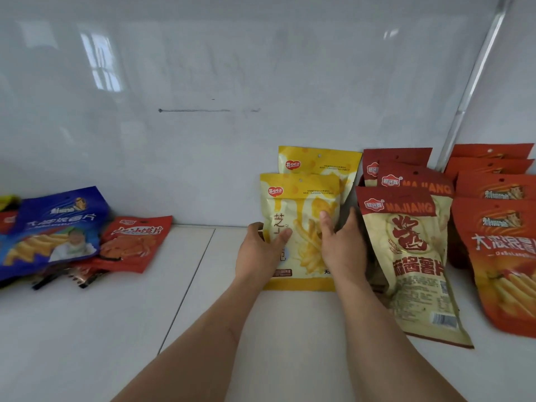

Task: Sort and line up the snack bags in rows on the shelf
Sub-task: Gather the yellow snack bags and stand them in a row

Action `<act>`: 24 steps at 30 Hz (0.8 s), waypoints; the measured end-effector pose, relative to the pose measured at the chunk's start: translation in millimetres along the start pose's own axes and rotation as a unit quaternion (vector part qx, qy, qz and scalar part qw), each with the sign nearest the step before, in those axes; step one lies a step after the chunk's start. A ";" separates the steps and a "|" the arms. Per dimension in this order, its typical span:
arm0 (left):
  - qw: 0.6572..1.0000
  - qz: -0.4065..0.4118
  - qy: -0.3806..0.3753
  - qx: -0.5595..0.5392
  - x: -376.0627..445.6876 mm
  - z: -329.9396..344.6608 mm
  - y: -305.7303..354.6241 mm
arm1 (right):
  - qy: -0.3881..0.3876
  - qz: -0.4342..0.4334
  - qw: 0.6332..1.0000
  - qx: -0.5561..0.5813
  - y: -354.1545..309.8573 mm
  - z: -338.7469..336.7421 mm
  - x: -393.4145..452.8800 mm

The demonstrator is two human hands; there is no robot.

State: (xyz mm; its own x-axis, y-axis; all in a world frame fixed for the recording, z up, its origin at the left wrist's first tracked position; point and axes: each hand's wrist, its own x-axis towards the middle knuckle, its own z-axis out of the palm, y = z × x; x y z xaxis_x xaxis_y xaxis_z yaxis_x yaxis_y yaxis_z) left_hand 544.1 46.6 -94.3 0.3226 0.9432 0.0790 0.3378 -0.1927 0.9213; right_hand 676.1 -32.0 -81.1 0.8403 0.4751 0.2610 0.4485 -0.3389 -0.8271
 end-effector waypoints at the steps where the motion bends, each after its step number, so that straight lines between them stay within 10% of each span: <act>1: 1.000 -0.001 0.005 0.008 -3.1 -2.1 -1.3 | 0.011 -0.012 1.000 -0.018 -0.9 0.0 -2.5; 10: 0.986 0.025 0.092 0.139 -23.7 -49.9 -18.1 | 0.058 -0.222 0.958 -0.172 -14.2 15.2 -41.9; 24: 0.850 0.189 0.120 0.476 -55.7 -245.0 -81.7 | -0.034 -0.457 0.857 -0.236 -102.9 122.4 -160.5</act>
State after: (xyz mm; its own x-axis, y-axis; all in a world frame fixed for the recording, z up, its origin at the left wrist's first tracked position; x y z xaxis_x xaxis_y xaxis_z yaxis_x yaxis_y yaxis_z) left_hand 281.9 76.0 -80.6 0.4157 0.7715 0.4816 0.8500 -0.5180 0.0960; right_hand 457.9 26.1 -98.9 0.0609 0.7576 0.6498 0.9965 -0.0839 0.0045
